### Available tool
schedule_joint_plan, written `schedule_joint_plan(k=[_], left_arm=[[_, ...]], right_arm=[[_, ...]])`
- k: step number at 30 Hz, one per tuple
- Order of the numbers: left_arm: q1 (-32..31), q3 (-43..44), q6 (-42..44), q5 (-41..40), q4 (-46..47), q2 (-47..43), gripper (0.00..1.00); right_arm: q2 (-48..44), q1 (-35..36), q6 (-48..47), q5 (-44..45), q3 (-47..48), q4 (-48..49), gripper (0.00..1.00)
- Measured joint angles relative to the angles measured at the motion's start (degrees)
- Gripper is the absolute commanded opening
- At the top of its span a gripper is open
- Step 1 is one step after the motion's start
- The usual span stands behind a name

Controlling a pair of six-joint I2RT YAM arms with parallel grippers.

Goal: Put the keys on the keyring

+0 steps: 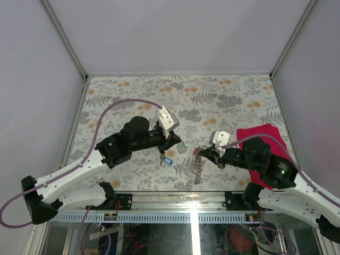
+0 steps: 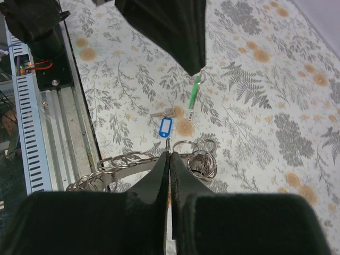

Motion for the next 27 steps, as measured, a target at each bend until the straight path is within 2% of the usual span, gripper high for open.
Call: schedule_joint_plan(k=[4, 9, 13, 18, 23, 27], left_arm=[[0.0, 2.4, 2.4, -0.3, -1.4, -1.5, 0.0], [0.0, -0.3, 4.4, -0.3, -1.3, -8.6, 0.0], [0.0, -2.2, 5.4, -1.2, -0.4, -14.3, 0.0], [0.0, -2.2, 6.3, -1.6, 0.1, -15.1, 0.0], [0.0, -2.2, 7.0, -1.5, 0.0, -13.9, 0.0], [0.0, -2.2, 7.9, -0.6, 0.0, -14.0, 0.0]], right_arm=[[0.6, 0.0, -2.9, -3.4, -2.4, 5.0, 0.0], [1.5, 0.0, -8.5, -8.7, -5.5, 11.9, 0.0], [0.8, 0.0, -15.6, -12.0, -11.5, 21.3, 0.0], [0.3, 0.0, -23.6, -13.6, -18.4, 30.3, 0.0], [1.8, 0.0, -26.1, -14.6, -18.4, 34.8, 0.0], [3.4, 0.0, -23.7, -15.4, -14.8, 33.0, 0.01]])
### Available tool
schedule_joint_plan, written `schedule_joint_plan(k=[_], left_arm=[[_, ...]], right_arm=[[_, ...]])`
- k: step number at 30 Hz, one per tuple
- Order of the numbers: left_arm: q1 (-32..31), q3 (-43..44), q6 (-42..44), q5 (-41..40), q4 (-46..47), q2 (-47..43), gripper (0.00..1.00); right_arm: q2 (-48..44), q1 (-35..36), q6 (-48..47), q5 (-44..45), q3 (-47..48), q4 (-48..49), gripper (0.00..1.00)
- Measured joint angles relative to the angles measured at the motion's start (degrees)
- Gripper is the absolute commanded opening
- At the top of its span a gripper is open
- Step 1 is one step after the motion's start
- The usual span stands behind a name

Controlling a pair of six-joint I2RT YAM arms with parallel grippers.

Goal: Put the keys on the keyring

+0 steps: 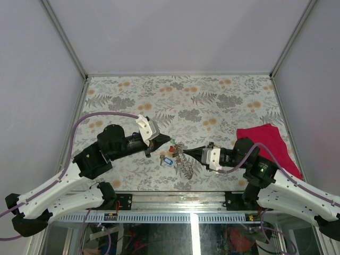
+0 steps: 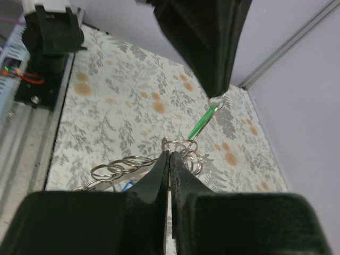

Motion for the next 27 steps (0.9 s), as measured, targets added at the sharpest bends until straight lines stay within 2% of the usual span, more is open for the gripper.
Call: schedule_joint_plan(k=[5, 10, 15, 21, 27], left_arm=[[0.0, 0.0, 1.1, 2.1, 0.0, -0.3, 0.0], [0.0, 0.1, 1.7, 4.6, 0.0, -0.3, 0.0], [0.0, 0.7, 1.9, 5.9, -0.5, -0.3, 0.0], [0.0, 1.0, 1.9, 6.6, -0.6, -1.1, 0.0], [0.0, 1.0, 1.9, 7.2, -1.2, -2.7, 0.0]], right_arm=[[3.2, 0.0, 7.8, -1.3, 9.0, -5.0, 0.01], [5.3, 0.0, 17.1, -3.5, 12.0, -6.4, 0.0], [10.0, 0.0, 24.8, -5.6, 16.8, -11.9, 0.0], [12.9, 0.0, 30.8, -7.0, 21.8, -15.2, 0.0], [13.5, 0.0, 33.9, -7.1, 23.0, -16.4, 0.0]])
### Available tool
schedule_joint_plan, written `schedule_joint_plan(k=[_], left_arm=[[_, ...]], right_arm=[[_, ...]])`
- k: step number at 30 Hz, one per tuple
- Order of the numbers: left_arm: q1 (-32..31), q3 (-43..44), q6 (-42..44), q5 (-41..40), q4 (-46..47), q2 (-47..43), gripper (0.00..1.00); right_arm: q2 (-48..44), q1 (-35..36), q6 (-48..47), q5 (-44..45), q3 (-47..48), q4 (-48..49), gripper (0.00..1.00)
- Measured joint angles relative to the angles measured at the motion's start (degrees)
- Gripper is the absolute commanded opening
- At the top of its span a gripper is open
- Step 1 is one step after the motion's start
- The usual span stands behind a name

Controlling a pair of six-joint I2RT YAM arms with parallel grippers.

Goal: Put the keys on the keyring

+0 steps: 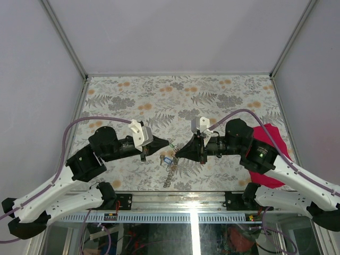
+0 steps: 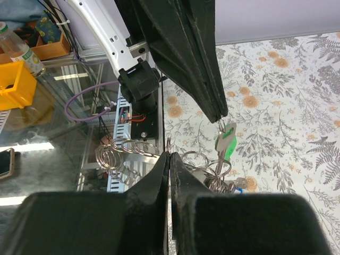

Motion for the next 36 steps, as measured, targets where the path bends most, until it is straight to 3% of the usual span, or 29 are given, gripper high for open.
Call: schedule_joint_plan(k=[9, 15, 19, 36], left_arm=[[0.0, 0.0, 0.0, 0.7, -0.7, -1.5, 0.0], [0.0, 0.0, 0.0, 0.3, -1.8, -1.8, 0.0], [0.0, 0.0, 0.0, -0.3, -1.9, -1.9, 0.0], [0.0, 1.0, 0.0, 0.0, -2.0, -0.9, 0.0]], right_arm=[[1.5, -0.8, 5.7, -1.5, 0.0, 1.7, 0.0], [1.8, -8.8, 16.2, -9.8, -3.8, 13.8, 0.0], [2.9, -10.3, 19.7, -14.0, -4.3, 17.2, 0.0], [4.3, -10.3, 20.5, -13.6, -4.3, 16.3, 0.0]])
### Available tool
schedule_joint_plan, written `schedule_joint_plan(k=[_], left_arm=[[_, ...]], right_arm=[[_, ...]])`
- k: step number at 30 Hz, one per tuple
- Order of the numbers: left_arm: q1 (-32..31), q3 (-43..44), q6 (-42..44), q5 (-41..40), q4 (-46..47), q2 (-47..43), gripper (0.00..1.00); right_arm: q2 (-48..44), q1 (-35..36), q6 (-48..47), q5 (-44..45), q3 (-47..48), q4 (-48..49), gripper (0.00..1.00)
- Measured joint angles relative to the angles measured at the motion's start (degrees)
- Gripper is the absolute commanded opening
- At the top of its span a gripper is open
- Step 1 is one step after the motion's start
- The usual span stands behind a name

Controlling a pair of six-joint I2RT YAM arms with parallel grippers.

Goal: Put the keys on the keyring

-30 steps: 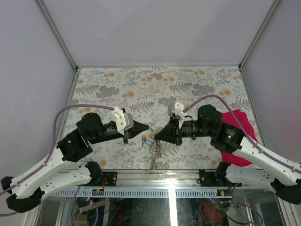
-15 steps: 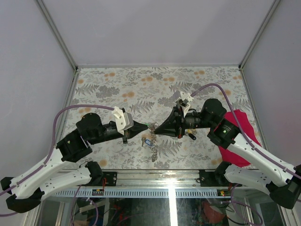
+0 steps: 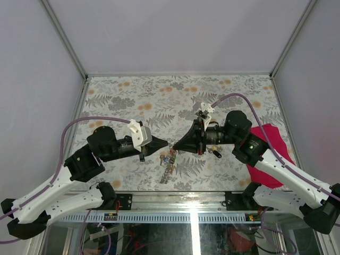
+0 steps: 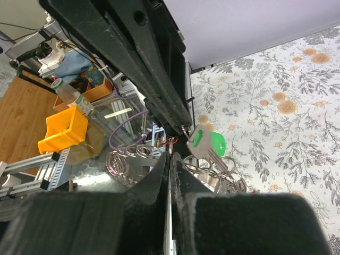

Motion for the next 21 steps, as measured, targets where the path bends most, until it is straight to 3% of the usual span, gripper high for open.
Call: schedule_joint_plan(k=[21], left_arm=[[0.0, 0.8, 0.0, 2.1, -0.3, 1.0, 0.0]], right_arm=[[0.4, 0.0, 0.0, 4.1, 0.0, -1.7, 0.0]])
